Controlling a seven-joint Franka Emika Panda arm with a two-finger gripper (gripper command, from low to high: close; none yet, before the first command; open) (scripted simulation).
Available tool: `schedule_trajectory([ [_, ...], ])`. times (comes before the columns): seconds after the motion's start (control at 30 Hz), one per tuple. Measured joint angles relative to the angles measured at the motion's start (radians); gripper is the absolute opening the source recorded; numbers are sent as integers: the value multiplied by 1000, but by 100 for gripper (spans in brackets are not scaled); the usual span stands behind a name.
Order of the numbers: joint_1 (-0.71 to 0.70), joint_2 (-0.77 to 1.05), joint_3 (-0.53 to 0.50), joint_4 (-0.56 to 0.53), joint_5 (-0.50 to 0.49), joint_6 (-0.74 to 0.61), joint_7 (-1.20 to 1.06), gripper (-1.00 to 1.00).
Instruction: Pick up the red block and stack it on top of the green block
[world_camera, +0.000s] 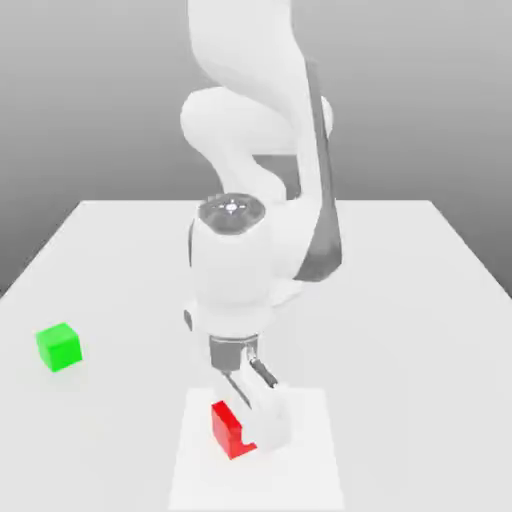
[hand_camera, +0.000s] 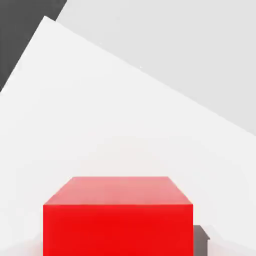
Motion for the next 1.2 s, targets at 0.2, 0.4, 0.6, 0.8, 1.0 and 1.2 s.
schedule_trajectory([
  [0.2, -108, -126, -39, -23, 19, -105, -152, -100],
  [0.4, -273, -177, -139, -38, 10, -141, -438, -100],
  [0.6, -425, -225, -245, -54, -19, -172, -714, -100],
  [0.8, -530, -260, -372, -67, -57, -191, -963, -100],
  [1.0, -522, -122, -372, -61, 68, -66, -1081, -100],
  [1.2, -543, -41, -335, -58, 153, 6, -1142, 100],
])
